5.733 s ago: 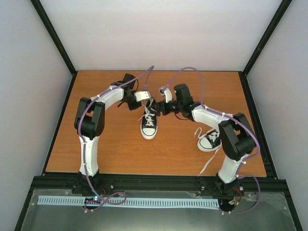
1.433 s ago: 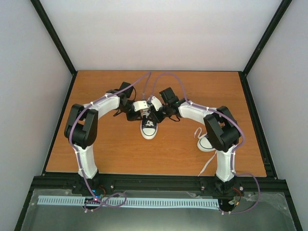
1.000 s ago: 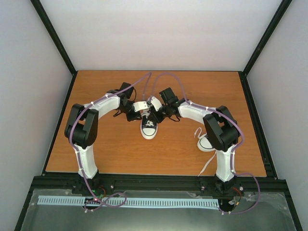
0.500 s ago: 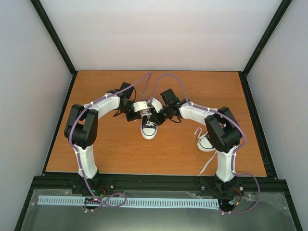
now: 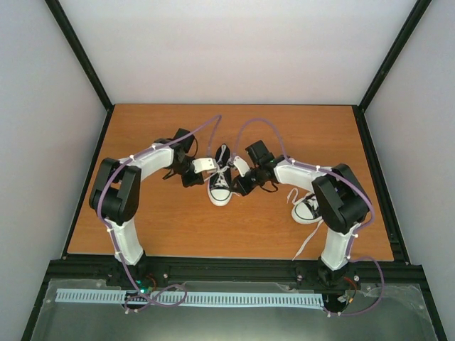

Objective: Tie the shoes
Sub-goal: Tie the shoelace on the shoe, then pick up the shoe from the center of the board.

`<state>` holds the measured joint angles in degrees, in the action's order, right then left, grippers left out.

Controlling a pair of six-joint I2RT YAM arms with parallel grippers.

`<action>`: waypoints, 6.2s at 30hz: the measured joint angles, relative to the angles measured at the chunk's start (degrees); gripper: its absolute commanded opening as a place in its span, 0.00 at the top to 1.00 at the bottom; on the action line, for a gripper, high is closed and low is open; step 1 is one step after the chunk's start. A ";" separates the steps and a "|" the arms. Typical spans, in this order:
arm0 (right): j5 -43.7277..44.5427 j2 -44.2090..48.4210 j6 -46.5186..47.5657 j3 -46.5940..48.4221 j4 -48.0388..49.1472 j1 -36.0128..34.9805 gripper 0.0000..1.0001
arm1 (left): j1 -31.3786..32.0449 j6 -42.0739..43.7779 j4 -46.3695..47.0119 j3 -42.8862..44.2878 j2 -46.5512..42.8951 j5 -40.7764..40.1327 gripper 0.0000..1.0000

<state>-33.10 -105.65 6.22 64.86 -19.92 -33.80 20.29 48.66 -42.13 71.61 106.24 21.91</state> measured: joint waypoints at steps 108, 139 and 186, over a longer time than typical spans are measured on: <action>-7.02 -1.97 -24.06 1.92 17.18 9.11 0.97 | 7.28 -1.46 12.63 5.77 4.07 -3.85 0.87; -8.15 0.61 -24.04 -3.93 19.30 11.72 0.97 | 6.75 -0.72 12.66 6.05 5.11 -2.71 0.74; 43.95 30.99 -23.15 -16.74 1.27 21.44 0.00 | -23.56 -45.72 13.86 -4.50 -31.43 -12.31 0.00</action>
<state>10.85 -74.65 -16.93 48.12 -18.65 -12.36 -3.27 2.94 -28.27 67.11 74.81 9.61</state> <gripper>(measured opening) 0.999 0.994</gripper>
